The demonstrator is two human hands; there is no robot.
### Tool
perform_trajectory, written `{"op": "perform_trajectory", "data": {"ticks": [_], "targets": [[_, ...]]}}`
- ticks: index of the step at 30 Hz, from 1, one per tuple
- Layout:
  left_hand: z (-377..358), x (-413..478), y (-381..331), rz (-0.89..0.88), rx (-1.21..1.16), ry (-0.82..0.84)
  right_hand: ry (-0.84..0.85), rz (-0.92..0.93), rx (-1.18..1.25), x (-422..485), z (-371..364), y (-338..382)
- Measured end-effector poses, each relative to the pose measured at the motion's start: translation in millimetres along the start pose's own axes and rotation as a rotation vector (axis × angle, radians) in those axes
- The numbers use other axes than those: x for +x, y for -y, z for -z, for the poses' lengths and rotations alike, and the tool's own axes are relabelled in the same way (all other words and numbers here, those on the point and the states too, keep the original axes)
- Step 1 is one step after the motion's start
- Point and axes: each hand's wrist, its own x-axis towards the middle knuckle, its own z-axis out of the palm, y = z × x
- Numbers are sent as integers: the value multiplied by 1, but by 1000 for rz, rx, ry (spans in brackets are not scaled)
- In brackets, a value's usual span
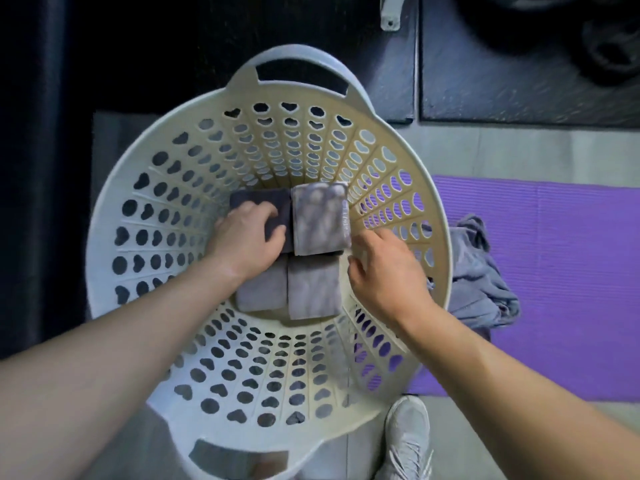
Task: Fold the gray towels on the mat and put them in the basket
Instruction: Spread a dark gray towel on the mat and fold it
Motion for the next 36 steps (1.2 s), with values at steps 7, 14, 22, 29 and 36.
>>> {"op": "perform_trajectory", "data": {"ticks": [7, 14, 22, 29, 36], "targets": [[30, -59, -73, -103, 18, 49, -98, 122, -56, -80, 84, -40], [46, -99, -180, -148, 20, 55, -66, 31, -154, -155, 127, -140], [-3, -142, -269, -229, 88, 76, 9, -26, -184, -211, 134, -224], [-73, -144, -294, -170, 132, 226, 40, -68, -158, -228, 110, -262], [-178, -101, -270, -133, 128, 224, -5, -53, -80, -171, 27, -278]]}}
